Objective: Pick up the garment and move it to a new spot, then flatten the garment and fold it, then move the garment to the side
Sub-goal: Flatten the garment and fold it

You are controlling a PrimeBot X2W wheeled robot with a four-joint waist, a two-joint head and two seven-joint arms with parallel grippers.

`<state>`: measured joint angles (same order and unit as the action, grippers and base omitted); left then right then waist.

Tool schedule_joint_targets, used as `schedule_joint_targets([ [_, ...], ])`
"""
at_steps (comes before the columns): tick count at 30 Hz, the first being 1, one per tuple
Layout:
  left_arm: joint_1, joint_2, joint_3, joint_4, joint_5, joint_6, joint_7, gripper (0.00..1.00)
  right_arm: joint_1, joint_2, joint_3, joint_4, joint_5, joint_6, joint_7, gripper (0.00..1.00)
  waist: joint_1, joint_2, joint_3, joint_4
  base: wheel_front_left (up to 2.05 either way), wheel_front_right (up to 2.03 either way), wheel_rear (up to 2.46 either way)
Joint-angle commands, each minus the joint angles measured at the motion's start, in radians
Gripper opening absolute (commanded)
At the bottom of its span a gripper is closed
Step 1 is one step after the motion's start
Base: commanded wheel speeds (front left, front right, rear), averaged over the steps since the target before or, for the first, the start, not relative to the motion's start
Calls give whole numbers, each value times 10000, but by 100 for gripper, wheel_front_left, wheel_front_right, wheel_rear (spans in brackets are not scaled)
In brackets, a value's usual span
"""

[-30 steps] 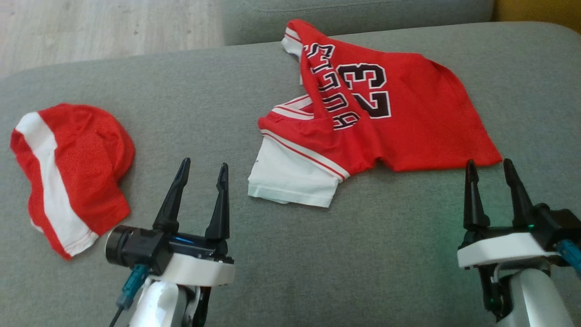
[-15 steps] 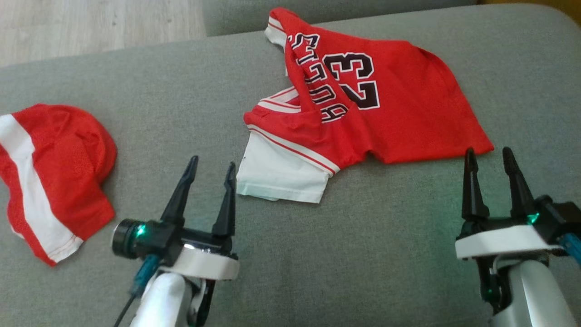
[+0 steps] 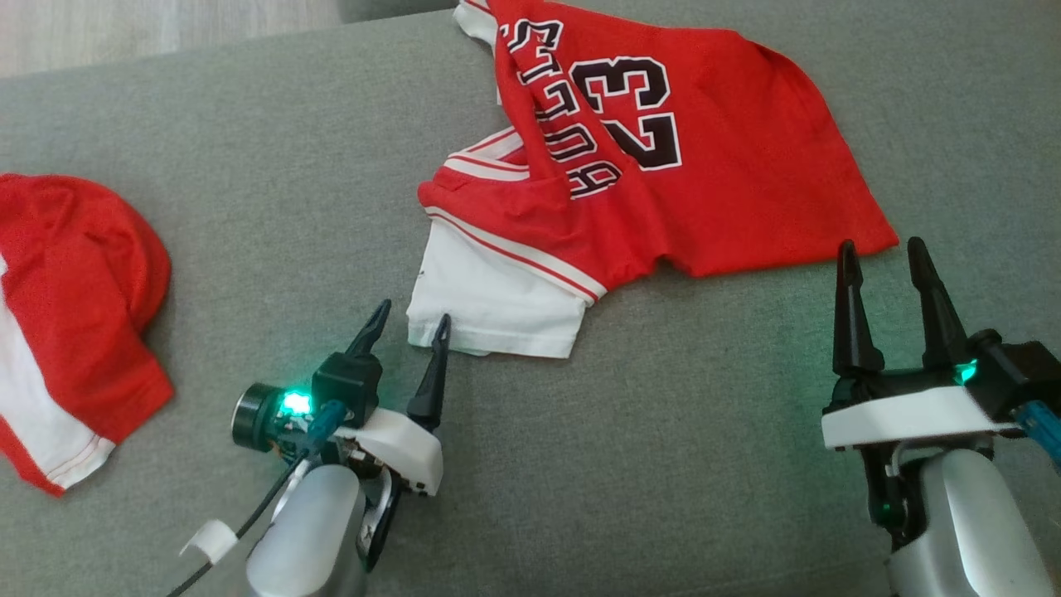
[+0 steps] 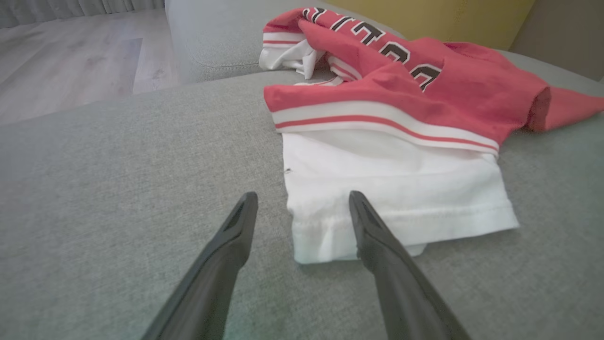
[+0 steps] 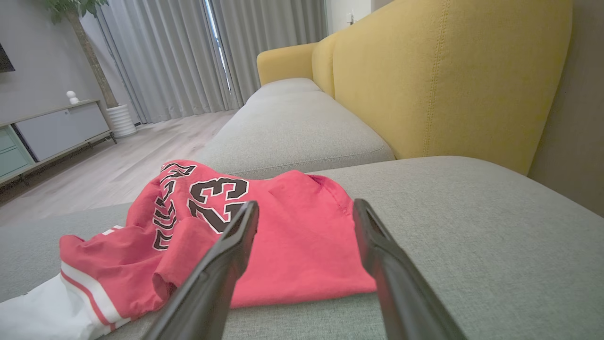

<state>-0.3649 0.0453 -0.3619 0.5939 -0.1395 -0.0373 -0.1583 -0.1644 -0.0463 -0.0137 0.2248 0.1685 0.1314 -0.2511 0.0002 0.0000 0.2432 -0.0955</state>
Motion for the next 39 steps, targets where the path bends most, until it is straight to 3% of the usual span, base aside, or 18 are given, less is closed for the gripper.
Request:
schedule_joint_targets([
  [1,-359,49,204,-106,-1,85,-35,100,-285,-40,227,-366,98,-7,-107,100,-2,0,60,-44,0,0,0],
  [14,-909,54,-23,1180,-84,106,147,100,-373,-40,259,-322,147,-7,-107,100,-2,0,195,-194,0,0,0],
  [15,-935,54,-60,1254,-98,60,170,72,-371,-40,247,-321,149,-7,-107,100,-2,0,194,-192,0,0,0],
  [16,-955,54,-92,1313,-111,31,171,11,-370,-40,230,-317,150,-7,-107,100,-2,0,189,-185,0,0,0],
  [17,-967,54,-132,1367,-119,0,174,0,-368,-40,210,-304,147,-7,-107,100,-2,0,180,-176,0,0,0],
  [26,-859,51,82,825,-629,242,-665,0,-535,-39,-338,402,-184,-7,-107,100,-2,0,-104,113,0,0,0],
  [39,16,57,277,-1647,-708,606,-1029,0,-1791,-39,-2114,3653,-443,-7,555,100,-2,0,-342,702,0,0,0],
])
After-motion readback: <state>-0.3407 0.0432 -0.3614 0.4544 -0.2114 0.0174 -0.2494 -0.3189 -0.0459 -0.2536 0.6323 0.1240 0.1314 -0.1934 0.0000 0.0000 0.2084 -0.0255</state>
